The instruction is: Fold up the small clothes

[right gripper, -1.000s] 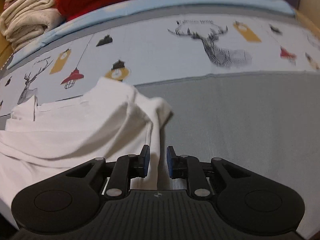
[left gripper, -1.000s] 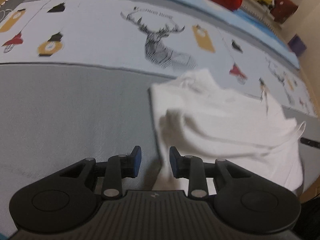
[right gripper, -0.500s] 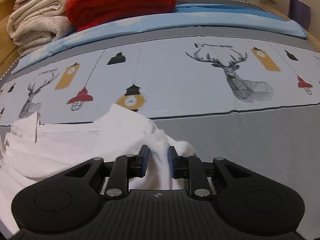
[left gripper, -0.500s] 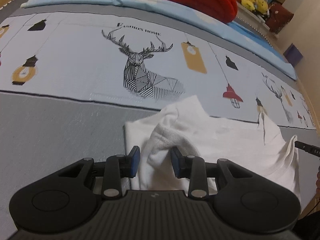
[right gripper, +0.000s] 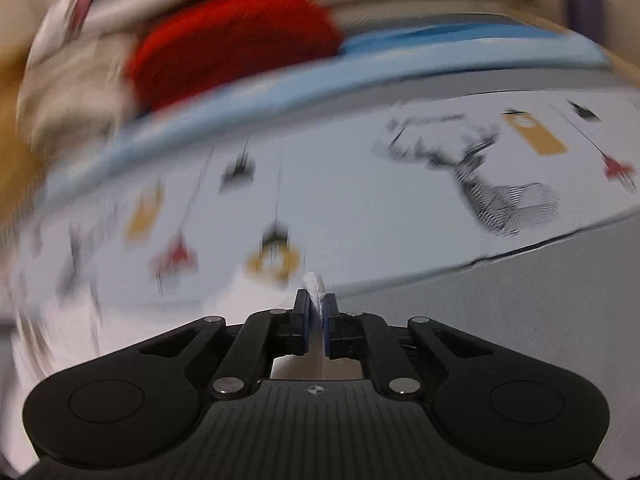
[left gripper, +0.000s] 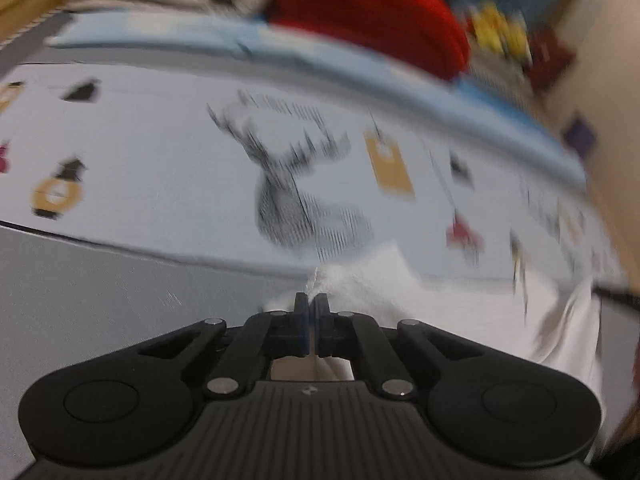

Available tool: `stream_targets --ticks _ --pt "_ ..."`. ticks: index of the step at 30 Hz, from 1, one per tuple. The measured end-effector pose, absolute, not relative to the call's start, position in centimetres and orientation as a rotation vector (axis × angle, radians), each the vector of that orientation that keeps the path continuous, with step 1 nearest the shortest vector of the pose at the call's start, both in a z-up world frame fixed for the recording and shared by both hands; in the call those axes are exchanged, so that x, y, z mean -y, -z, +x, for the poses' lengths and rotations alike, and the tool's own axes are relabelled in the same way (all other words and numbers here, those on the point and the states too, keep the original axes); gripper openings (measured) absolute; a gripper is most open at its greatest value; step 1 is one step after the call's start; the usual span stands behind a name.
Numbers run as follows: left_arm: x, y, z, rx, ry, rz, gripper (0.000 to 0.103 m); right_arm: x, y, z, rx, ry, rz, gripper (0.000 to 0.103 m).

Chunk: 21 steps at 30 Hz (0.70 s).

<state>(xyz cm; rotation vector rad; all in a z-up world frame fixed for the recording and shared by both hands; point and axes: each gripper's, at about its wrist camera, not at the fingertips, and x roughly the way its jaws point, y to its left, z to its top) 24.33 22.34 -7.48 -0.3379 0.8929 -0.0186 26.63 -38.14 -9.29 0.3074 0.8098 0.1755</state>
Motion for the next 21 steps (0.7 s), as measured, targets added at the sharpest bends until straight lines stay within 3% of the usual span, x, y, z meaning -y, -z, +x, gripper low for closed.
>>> stream_targets --ticks 6,8,10,14,15,18,20,21 --pt "-23.5 9.1 24.9 -0.974 -0.079 -0.377 0.000 38.8 11.0 28.0 -0.881 -0.045 0.347 0.009" --pt "-23.7 9.2 24.9 -0.974 -0.075 -0.408 0.005 38.4 11.6 28.3 -0.915 -0.059 0.342 0.012" --pt "-23.9 9.3 24.9 -0.975 -0.052 -0.462 0.012 38.2 12.2 28.6 -0.968 -0.050 0.334 0.024" --pt "-23.7 9.7 25.3 -0.984 -0.024 -0.502 0.012 38.0 12.4 28.3 -0.974 -0.048 0.331 0.024" --pt "-23.5 9.8 25.6 -0.985 -0.022 -0.508 0.015 37.9 12.4 28.3 -0.976 -0.048 0.328 0.024" --pt "-22.8 10.2 26.4 -0.980 -0.025 -0.534 0.041 37.6 12.6 28.4 -0.984 -0.051 0.309 0.024" --pt "-22.2 10.5 26.9 -0.972 -0.017 -0.541 0.043 37.4 12.7 28.5 -0.983 -0.049 0.299 0.022" --pt "-21.9 10.7 27.3 -0.971 -0.016 -0.537 0.043 37.4 12.7 28.5 -0.979 -0.049 0.298 0.011"
